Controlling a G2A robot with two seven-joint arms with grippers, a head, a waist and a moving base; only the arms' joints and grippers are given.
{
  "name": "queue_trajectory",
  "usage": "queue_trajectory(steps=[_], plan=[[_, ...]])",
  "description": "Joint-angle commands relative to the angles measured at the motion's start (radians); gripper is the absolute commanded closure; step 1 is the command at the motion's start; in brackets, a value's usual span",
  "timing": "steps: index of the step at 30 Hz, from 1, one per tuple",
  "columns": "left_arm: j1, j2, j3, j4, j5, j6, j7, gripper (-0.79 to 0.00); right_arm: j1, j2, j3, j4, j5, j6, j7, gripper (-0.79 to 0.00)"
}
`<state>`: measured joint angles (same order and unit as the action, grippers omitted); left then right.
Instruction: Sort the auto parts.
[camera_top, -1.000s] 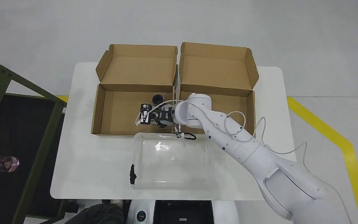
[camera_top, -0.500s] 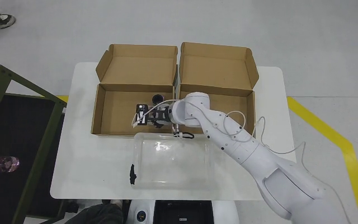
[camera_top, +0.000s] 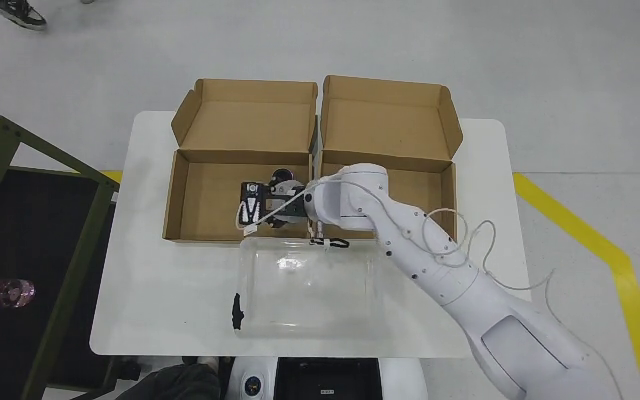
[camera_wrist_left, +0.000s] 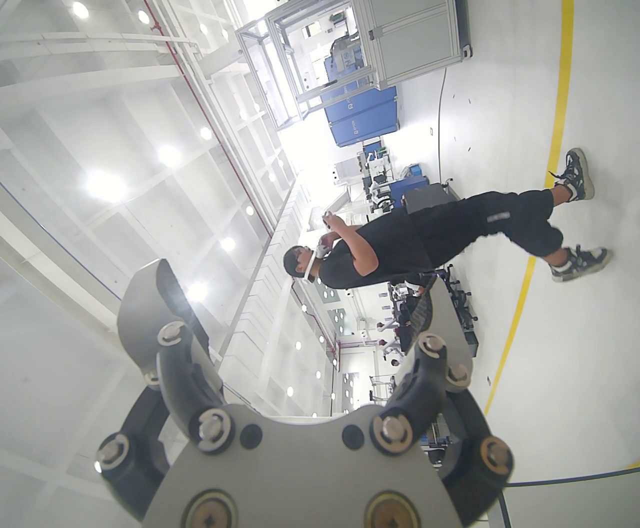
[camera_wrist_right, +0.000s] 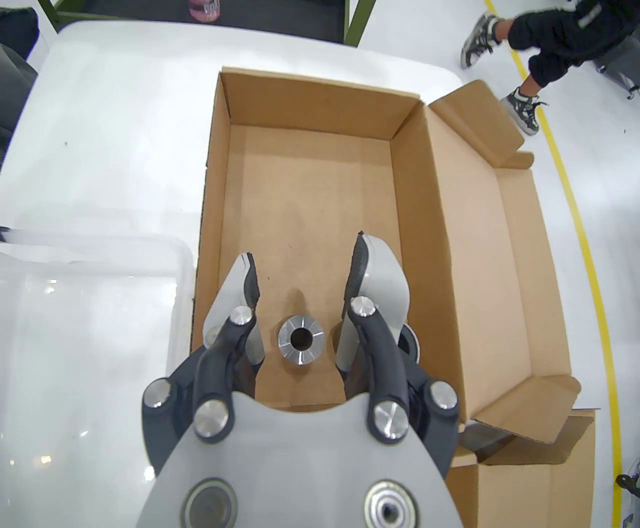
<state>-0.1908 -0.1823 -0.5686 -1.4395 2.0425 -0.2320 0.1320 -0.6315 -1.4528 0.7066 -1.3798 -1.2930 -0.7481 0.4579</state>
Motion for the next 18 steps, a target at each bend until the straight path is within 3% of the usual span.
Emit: queue_trajectory(steps=[1,18], plan=[[0.000,0.000,0.000,0.000,0.000,0.000,0.000,-0.785,-0.037,0.015,0.032,-0.052,-0.007,-0.015,0.000,-0.354],[0.000,0.000,0.000,0.000,0.000,0.000,0.000,-0.785,-0.388,0.128,0.344,-0.395,-0.062,-0.115,-0.110,-0.372]])
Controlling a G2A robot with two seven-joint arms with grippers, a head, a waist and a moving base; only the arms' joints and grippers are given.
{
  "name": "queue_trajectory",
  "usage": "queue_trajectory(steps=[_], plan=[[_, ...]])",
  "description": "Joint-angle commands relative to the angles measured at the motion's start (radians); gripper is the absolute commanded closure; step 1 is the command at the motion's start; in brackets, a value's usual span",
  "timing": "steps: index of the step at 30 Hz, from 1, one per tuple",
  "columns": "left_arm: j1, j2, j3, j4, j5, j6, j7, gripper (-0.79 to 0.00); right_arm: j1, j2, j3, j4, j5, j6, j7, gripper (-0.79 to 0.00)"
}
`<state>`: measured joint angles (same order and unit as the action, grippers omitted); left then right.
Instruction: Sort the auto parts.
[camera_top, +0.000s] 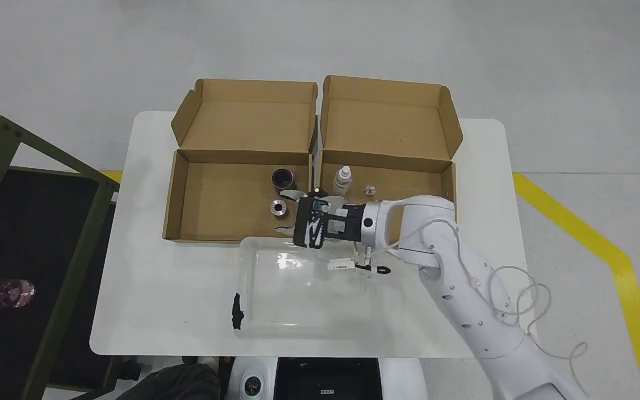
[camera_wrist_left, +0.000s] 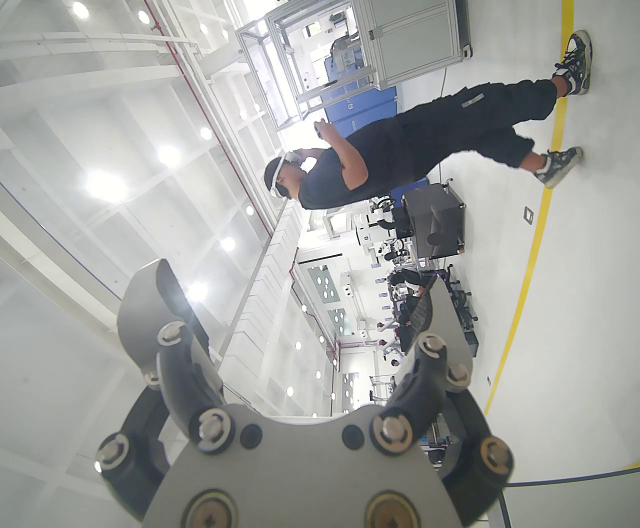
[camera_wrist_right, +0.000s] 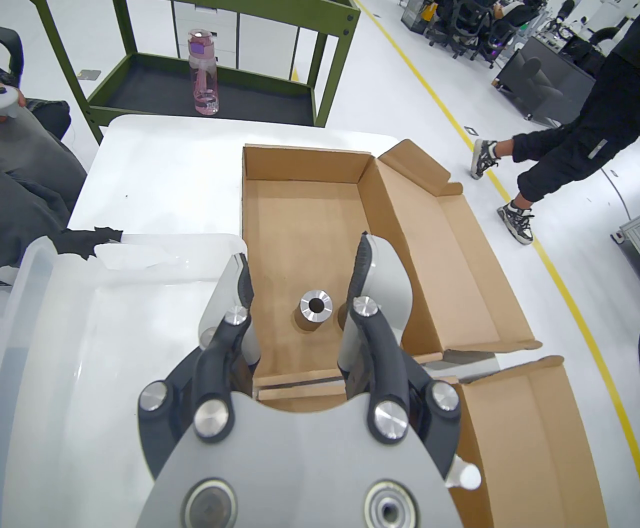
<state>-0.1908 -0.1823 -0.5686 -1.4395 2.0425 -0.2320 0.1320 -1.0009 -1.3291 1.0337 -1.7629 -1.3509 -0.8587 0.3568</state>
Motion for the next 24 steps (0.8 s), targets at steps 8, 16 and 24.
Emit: queue_trajectory(steps=[8,16,24], plan=[[0.000,0.000,0.000,0.000,0.000,0.000,0.000,-0.785,-0.174,0.044,0.156,-0.081,-0.053,-0.025,-0.120,-0.379],[0.000,0.000,0.000,0.000,0.000,0.000,0.000,-0.785,-0.293,0.073,0.280,-0.082,-0.078,-0.020,-0.234,-0.388],[0.000,0.000,0.000,0.000,0.000,0.000,0.000,-0.785,-0.385,0.093,0.388,-0.091,-0.121,0.049,-0.345,-0.520]])
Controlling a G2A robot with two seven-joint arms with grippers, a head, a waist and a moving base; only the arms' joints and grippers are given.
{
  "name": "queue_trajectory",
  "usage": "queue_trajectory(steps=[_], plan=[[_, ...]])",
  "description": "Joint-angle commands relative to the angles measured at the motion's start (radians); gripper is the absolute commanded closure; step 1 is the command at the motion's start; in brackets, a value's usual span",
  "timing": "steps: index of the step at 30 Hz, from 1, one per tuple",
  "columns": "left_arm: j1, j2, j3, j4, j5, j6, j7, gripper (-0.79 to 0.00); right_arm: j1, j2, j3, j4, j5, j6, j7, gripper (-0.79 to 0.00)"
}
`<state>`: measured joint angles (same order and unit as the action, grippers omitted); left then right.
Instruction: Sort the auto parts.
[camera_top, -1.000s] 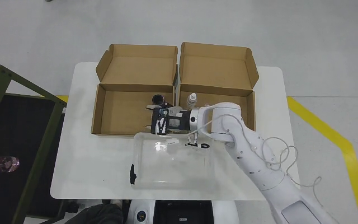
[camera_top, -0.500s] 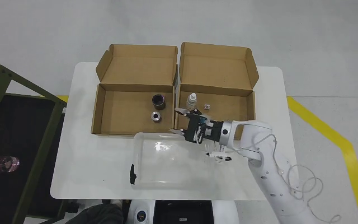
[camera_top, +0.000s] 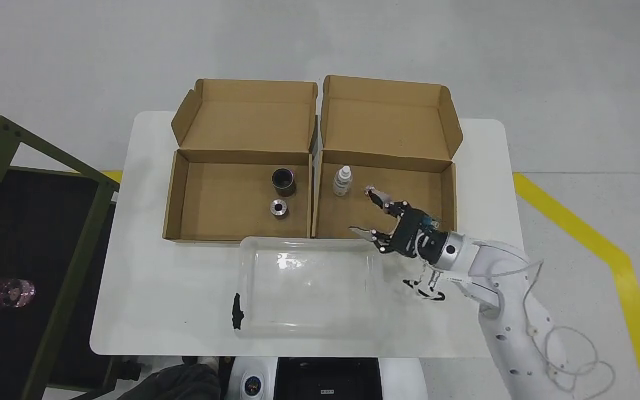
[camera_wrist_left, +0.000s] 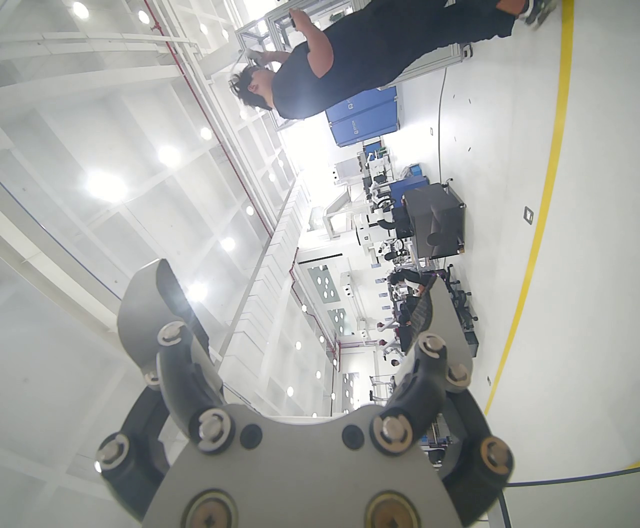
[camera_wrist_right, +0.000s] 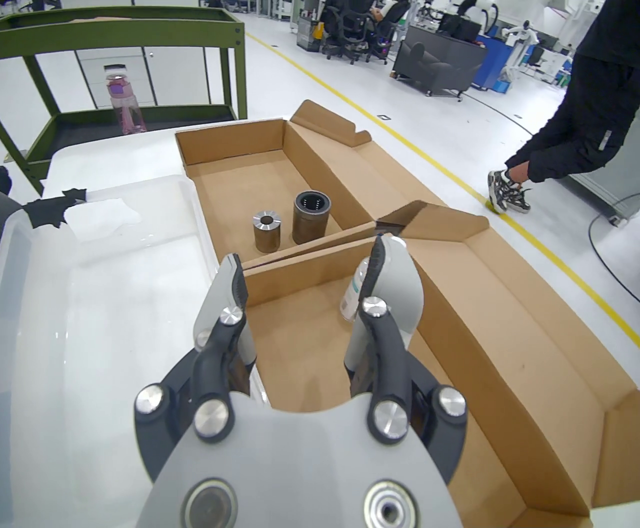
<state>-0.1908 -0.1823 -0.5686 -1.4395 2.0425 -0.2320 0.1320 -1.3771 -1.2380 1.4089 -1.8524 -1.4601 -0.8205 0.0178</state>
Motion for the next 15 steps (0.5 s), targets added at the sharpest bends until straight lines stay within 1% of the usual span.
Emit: queue_trajectory(steps=[1,2,6,7,12,14,15], plan=[[0.000,0.000,0.000,0.000,0.000,0.000,0.000,-0.785,-0.020,0.005,0.025,-0.009,-0.031,0.024,-0.008,-0.533],[0.000,0.000,0.000,0.000,0.000,0.000,0.000,-0.785,-0.033,0.007,0.034,-0.013,-0.033,0.032,-0.022,-0.548],[0.000,0.000,0.000,0.000,0.000,0.000,0.000,-0.785,-0.088,0.014,0.079,-0.022,-0.046,0.074,-0.074,-0.529],[0.000,0.000,0.000,0.000,0.000,0.000,0.000,-0.785,-0.101,0.016,0.088,-0.020,-0.044,0.081,-0.089,-0.511],[0.000,0.000,0.000,0.000,0.000,0.000,0.000,-0.785,-0.163,0.023,0.138,-0.009,-0.038,0.122,-0.158,-0.502],[0.000,0.000,0.000,0.000,0.000,0.000,0.000,-0.785,-0.186,0.026,0.158,-0.007,-0.037,0.138,-0.184,-0.526],[0.000,0.000,0.000,0.000,0.000,0.000,0.000,-0.785,-0.197,0.027,0.167,-0.005,-0.037,0.146,-0.196,-0.554]])
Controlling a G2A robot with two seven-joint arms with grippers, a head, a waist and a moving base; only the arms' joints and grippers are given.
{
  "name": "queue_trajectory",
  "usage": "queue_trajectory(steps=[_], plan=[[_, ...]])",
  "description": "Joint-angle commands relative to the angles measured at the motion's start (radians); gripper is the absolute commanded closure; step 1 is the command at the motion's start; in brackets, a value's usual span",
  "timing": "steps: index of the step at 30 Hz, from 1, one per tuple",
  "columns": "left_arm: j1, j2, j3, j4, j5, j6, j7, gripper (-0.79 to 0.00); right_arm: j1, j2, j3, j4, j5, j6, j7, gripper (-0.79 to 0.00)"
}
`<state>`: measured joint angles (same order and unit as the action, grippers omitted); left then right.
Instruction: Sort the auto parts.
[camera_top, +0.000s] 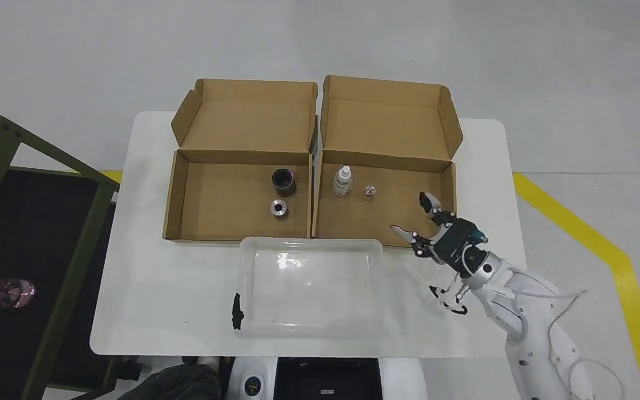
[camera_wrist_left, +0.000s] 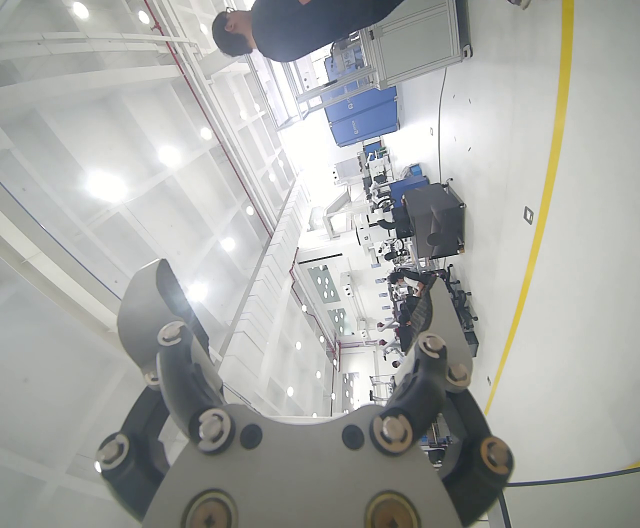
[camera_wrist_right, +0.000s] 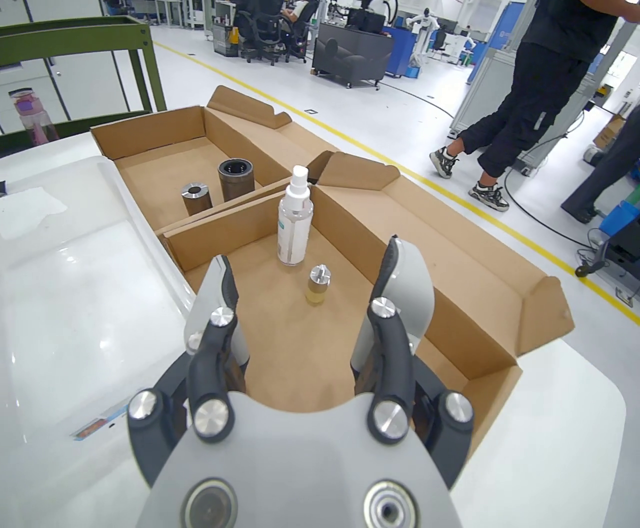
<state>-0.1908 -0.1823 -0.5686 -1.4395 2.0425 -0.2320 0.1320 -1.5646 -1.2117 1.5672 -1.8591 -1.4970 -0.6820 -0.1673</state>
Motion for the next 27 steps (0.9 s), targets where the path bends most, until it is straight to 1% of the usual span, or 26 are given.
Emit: queue_trajectory(steps=[1,2,4,5,8,10,12,18,22,27], plan=[[0.000,0.000,0.000,0.000,0.000,0.000,0.000,-0.785,-0.020,0.002,0.017,0.005,0.002,0.013,-0.023,-0.563],[0.000,0.000,0.000,0.000,0.000,0.000,0.000,-0.785,-0.029,0.004,0.026,0.008,0.004,0.021,-0.034,-0.573],[0.000,0.000,0.000,0.000,0.000,0.000,0.000,-0.785,-0.048,0.006,0.043,0.011,0.003,0.032,-0.054,-0.619],[0.000,0.000,0.000,0.000,0.000,0.000,0.000,-0.785,-0.057,0.007,0.052,0.015,0.006,0.039,-0.064,-0.662],[0.000,0.000,0.000,0.000,0.000,0.000,0.000,-0.785,-0.084,0.010,0.075,0.021,0.008,0.054,-0.088,-0.742],[0.000,0.000,0.000,0.000,0.000,0.000,0.000,-0.785,-0.103,0.012,0.091,0.024,0.012,0.073,-0.103,-0.773],[0.000,0.000,0.000,0.000,0.000,0.000,0.000,-0.785,-0.121,0.013,0.103,0.027,0.018,0.088,-0.123,-0.785],[0.000,0.000,0.000,0.000,0.000,0.000,0.000,-0.785,-0.167,0.016,0.131,0.033,0.028,0.123,-0.159,-0.785],[0.000,0.000,0.000,0.000,0.000,0.000,0.000,-0.785,-0.185,0.017,0.146,0.037,0.038,0.136,-0.175,-0.785],[0.000,0.000,0.000,0.000,0.000,0.000,0.000,-0.785,-0.196,0.017,0.146,0.032,0.045,0.184,-0.177,-0.785]])
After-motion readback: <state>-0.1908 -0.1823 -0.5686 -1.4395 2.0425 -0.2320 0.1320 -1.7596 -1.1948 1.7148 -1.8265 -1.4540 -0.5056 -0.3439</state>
